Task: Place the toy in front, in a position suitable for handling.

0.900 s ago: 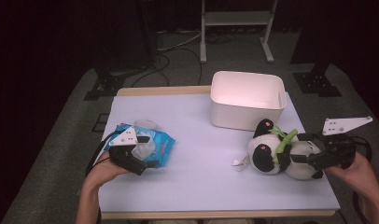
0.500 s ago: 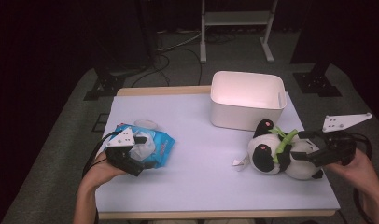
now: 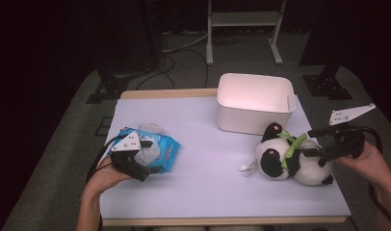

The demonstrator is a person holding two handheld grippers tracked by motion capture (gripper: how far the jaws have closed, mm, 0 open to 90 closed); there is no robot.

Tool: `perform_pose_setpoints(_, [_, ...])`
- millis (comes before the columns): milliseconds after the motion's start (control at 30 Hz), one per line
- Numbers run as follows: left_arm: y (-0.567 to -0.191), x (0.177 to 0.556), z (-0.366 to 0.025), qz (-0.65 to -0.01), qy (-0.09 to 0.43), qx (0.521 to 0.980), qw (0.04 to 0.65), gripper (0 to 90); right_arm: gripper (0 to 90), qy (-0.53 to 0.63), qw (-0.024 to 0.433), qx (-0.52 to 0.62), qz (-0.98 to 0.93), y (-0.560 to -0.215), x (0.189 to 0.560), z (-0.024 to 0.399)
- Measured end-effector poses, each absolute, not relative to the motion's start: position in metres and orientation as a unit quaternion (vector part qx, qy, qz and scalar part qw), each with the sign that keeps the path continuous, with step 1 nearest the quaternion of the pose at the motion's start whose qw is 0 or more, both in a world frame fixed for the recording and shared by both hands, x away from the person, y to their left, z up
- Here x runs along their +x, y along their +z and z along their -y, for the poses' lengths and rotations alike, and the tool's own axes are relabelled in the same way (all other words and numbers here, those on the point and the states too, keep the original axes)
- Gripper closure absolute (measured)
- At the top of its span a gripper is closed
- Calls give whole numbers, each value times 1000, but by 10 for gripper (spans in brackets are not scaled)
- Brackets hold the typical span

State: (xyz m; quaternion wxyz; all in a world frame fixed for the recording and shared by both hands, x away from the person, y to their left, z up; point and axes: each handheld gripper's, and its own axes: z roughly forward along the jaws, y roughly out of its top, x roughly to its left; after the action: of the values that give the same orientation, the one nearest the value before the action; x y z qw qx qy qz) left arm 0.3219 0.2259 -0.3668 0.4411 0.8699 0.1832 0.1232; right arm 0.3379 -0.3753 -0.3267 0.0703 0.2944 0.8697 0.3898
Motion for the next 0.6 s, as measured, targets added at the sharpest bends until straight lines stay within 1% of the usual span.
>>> perform_pose_setpoints(33, [-367, 322, -226, -182, 122, 870, 442, 60, 206, 386, 67, 290, -873, -327, 344, 374])
perform_pose_setpoints(67, [-367, 322, -225, -182, 122, 870, 441, 60, 206, 386, 67, 290, -873, -327, 344, 374])
perform_pose_setpoints(133, [-367, 322, -225, -180, 121, 871, 440, 61, 282, 379, 61, 287, -878, -329, 352, 372])
perform_pose_setpoints(233, [-369, 322, -224, -181, 119, 872, 439, 60, 432, 371, 58, 280, -883, -332, 356, 369])
perform_pose_setpoints(267, [-369, 322, -224, -181, 119, 872, 439, 60, 432, 371, 58, 280, -883, -332, 356, 369])
perform_pose_setpoints(300, [-369, 322, -224, -181, 119, 873, 438, 60, 522, 369, 61, 276, -885, -333, 357, 368])
perform_pose_setpoints(367, [-370, 323, -224, -182, 126, 873, 435, 60, 629, 376, 55, 273, -884, -333, 357, 370])
perform_pose_setpoints(467, [-369, 322, -224, -181, 127, 872, 436, 60, 710, 390, 42, 272, -879, -332, 355, 372])
perform_pose_setpoints(600, [-369, 322, -225, -182, 127, 872, 436, 60, 745, 397, 36, 269, -877, -331, 354, 372])
